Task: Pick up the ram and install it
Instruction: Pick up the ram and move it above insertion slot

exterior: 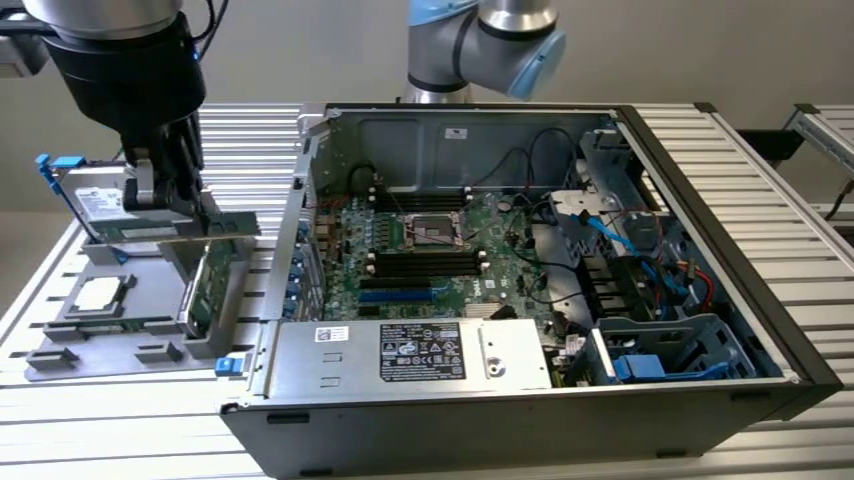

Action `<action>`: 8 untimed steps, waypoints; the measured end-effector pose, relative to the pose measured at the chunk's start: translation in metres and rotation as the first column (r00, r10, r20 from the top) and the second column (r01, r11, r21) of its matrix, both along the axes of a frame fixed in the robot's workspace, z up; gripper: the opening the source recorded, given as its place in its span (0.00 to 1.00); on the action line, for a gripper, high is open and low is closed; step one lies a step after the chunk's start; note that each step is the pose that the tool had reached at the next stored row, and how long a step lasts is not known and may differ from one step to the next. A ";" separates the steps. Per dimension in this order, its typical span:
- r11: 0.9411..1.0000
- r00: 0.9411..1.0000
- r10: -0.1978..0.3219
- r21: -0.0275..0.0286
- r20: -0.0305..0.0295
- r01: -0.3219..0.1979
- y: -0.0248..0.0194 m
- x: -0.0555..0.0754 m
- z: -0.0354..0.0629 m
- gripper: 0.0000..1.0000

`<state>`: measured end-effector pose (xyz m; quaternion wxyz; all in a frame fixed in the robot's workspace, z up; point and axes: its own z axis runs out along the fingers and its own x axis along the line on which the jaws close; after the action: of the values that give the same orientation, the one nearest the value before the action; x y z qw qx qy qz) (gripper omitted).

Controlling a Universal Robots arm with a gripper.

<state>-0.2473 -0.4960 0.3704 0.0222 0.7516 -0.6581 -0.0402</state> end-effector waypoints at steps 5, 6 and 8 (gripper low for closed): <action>1.000 1.000 0.000 0.000 0.000 0.000 0.0017 0.021 0.0062 0.14; 1.000 1.000 0.000 0.000 0.000 0.000 0.0020 0.025 0.0071 0.14; 1.000 1.000 0.000 0.001 0.000 0.000 0.0024 0.034 0.0081 0.14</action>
<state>-0.2134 -0.4936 0.3785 0.0219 0.7516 -0.6580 -0.0405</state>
